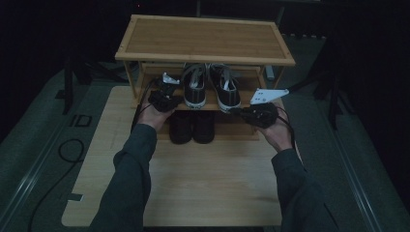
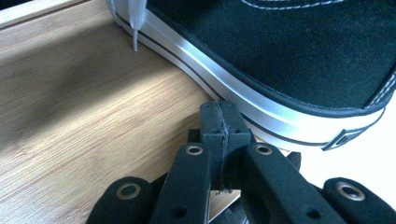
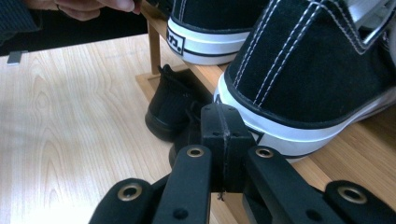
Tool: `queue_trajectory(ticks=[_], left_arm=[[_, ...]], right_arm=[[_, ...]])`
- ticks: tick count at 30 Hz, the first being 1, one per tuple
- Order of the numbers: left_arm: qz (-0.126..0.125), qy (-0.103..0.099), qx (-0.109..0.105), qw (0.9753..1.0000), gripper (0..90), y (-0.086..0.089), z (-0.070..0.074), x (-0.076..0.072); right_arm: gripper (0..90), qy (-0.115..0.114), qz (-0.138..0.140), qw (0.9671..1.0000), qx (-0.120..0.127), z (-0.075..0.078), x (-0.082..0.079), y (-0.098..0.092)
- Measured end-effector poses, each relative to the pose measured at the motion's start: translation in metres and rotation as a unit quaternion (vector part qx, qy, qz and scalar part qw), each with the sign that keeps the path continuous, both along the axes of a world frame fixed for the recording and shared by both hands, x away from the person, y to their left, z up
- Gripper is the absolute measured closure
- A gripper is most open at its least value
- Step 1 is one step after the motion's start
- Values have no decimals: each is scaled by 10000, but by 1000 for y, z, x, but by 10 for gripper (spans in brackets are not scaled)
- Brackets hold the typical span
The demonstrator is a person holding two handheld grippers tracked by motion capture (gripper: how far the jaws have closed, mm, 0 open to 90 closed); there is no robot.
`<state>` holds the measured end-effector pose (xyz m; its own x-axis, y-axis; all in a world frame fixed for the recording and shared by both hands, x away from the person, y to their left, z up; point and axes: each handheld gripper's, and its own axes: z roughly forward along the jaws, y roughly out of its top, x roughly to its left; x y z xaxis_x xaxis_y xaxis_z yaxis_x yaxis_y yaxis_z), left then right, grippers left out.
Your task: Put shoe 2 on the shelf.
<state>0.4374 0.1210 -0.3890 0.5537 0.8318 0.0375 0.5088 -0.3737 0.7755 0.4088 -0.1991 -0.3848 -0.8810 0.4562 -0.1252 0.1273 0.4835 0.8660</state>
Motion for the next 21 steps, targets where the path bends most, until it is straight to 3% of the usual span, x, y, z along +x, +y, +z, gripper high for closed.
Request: queue_trajectory(ticks=[8, 12, 21], left_arm=[[6, -3, -27, 10000, 900, 0, 0, 0], [17, -2, -30, 10000, 900, 0, 0, 0], [28, 12, -26, 10000, 900, 0, 0, 0]], right_arm=[[900, -31, 83, 9999, -73, -1, 1, 16], [900, -109, 106, 9995, -271, 1, 4, 32], [900, -125, 99, 9993, -339, 0, 6, 35]])
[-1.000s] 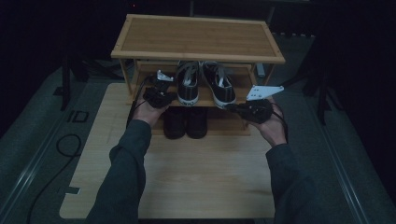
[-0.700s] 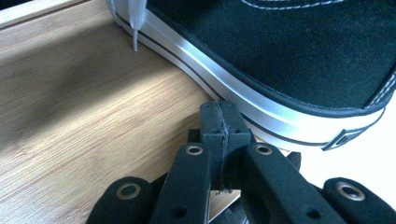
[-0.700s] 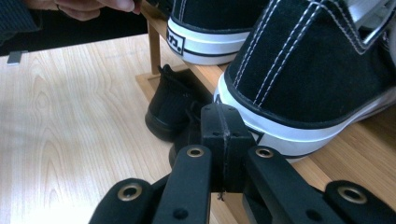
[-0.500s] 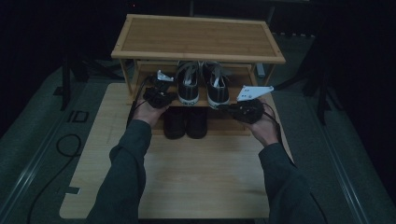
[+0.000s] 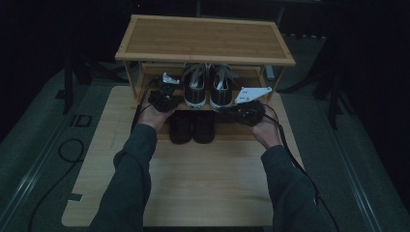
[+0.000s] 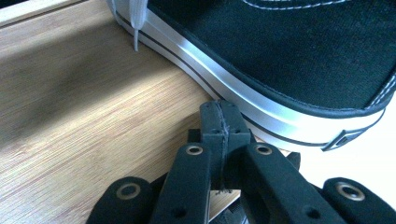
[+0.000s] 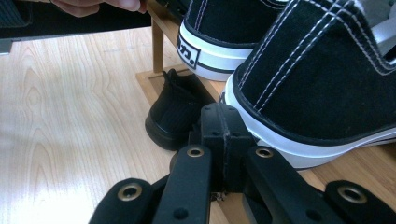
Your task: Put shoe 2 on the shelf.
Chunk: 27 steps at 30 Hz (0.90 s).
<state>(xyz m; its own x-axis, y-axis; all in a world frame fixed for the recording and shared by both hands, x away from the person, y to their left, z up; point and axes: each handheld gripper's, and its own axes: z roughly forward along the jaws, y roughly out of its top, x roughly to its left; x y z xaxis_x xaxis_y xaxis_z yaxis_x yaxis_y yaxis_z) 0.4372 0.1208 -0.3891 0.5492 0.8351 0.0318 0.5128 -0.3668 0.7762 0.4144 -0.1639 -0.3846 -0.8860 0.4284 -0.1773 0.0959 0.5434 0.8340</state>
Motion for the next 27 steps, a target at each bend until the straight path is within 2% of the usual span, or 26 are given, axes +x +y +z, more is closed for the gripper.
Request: queue_trajectory(ticks=[3, 13, 27], left_arm=[[1, -5, 6, 10000, 900, 0, 0, 0], [12, -22, -19, 10000, 900, 0, 0, 0], [5, -26, -18, 10000, 900, 0, 0, 0]], right_arm=[[900, -70, -8, 9999, -86, 1, -1, 1], [900, -148, -97, 9998, -118, 0, -2, 6], [900, -102, -100, 9999, -78, -1, -1, 10]])
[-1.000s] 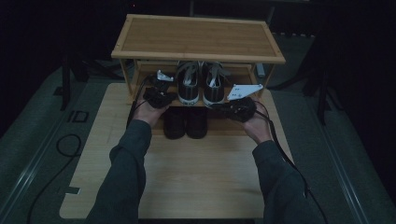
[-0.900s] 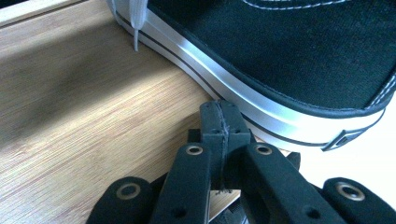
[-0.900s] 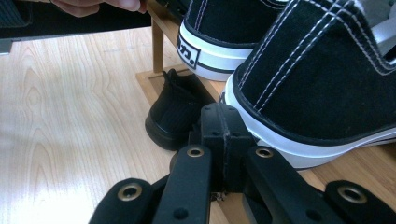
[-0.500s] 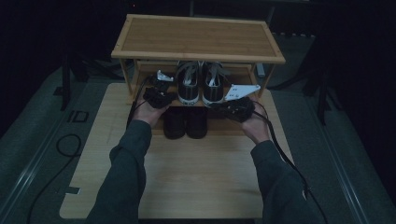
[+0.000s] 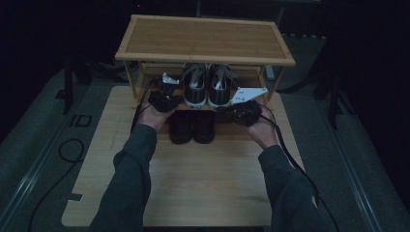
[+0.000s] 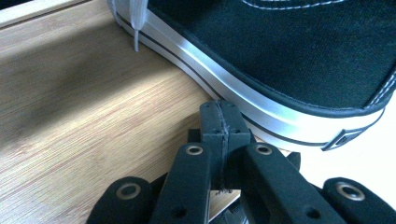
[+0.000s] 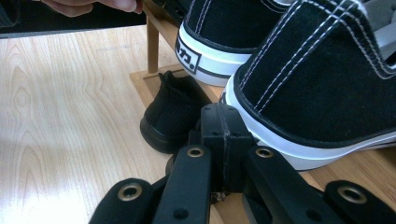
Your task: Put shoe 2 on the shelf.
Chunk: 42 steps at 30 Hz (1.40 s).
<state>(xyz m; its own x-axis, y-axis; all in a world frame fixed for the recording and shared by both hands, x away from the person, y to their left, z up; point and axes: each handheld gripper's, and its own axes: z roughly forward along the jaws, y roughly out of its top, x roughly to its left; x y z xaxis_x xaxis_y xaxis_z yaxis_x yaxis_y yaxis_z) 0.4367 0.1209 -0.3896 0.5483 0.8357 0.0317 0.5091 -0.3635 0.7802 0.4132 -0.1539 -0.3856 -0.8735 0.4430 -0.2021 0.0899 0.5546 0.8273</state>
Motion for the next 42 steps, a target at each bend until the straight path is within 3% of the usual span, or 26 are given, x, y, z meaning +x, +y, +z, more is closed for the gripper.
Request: queue_trajectory(ticks=[3, 6, 13, 18, 20, 36, 42], left_arm=[[3, 37, 38, 10000, 900, -1, 1, 1], [-32, 163, -124, 9998, 900, 1, 3, 3], [-56, 133, 55, 9999, 900, -3, 5, 1], [-43, 131, 320, 9994, 900, -8, 8, 1], [-38, 144, 244, 9996, 900, -7, 8, 1], [-29, 108, 24, 9999, 900, -2, 4, 0], [-45, 91, 11, 9999, 900, -2, 4, -1]], right_arm=[[900, 33, 15, 10000, 6, -1, 1, 1], [900, 61, 33, 10000, -15, -1, 1, 3], [900, 66, 36, 10000, 33, 0, 2, 4], [900, 70, 36, 10000, -15, -1, 2, 5], [900, -5, 33, 9999, -154, -3, 1, 6], [900, -286, -198, 9991, -229, -6, -2, 11], [900, -176, -174, 9996, -152, -6, 0, 10]])
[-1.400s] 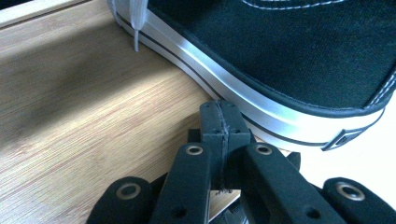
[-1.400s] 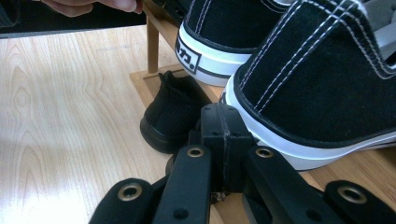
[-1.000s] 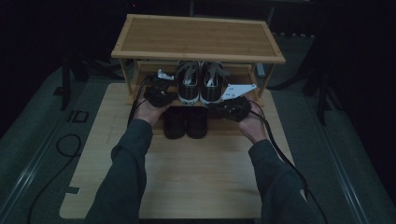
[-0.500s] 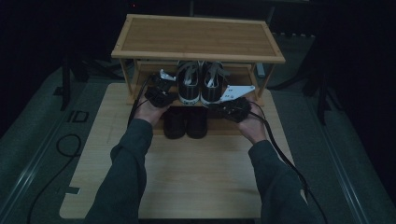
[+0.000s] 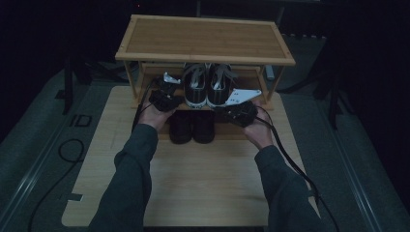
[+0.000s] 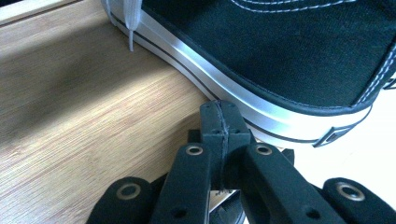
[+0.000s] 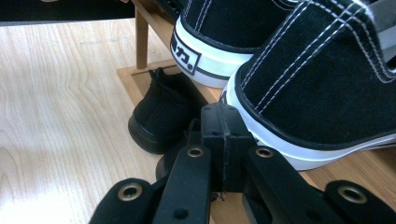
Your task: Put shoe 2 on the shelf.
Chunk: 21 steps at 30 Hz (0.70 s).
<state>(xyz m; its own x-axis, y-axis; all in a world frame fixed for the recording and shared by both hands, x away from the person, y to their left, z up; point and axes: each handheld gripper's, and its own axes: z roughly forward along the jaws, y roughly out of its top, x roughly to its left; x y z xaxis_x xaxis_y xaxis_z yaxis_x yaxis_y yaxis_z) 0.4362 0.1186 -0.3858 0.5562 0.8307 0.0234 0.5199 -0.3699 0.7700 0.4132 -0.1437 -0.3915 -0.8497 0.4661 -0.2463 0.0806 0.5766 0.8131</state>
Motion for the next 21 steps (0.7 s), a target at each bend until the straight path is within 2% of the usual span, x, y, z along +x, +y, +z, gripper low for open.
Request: queue_trajectory(ticks=[4, 5, 6, 13, 15, 21], left_arm=[[12, -46, 33, 10000, 900, 0, -1, 0], [14, -66, 29, 10000, 900, 0, -1, 1], [20, -78, 30, 10000, 900, 0, -2, 1], [51, -167, 125, 9998, 900, 0, 0, -1], [63, -188, 70, 9998, 900, 0, 1, -1], [107, -235, 106, 9996, 900, 3, 3, -2]], right_arm=[[898, 42, 79, 9999, 54, 0, 0, -3], [899, 73, 194, 9996, 173, 0, -2, -7], [899, 75, 220, 9996, 180, 1, -4, -9], [898, 153, 245, 9994, 171, -2, -7, -23], [897, 188, 253, 9994, 155, -4, -8, -25], [892, 299, 253, 9992, 97, -9, -7, -28]])
